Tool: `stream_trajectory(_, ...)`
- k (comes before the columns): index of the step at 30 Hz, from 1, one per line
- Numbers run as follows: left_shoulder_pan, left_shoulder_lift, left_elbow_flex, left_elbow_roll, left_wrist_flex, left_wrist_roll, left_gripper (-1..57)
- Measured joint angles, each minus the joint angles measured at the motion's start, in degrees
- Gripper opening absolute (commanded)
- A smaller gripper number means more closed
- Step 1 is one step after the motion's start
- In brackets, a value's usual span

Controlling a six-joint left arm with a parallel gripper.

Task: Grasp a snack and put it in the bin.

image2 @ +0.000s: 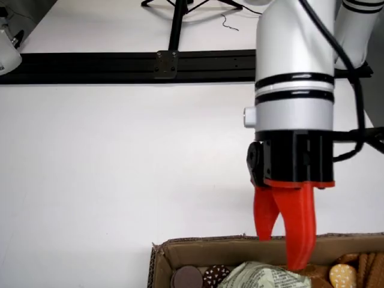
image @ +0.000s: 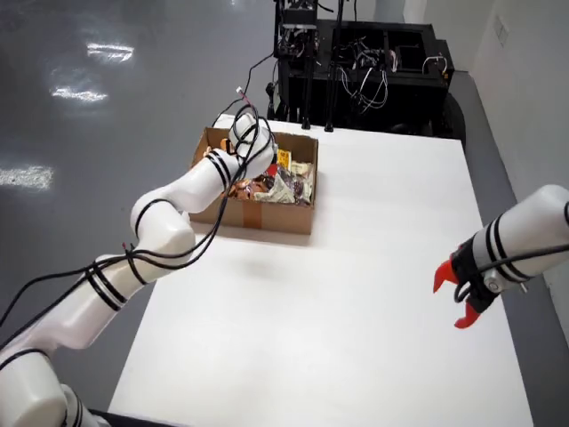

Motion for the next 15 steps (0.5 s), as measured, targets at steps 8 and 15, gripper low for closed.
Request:
stream_trajectory(8,-1.5,6.7,-12.6,-0.1,6.9,2.3,4.4)
stream_trajectory(15,-3.3,8.8,-18.8,-0.1,11.9,5.0,0.6)
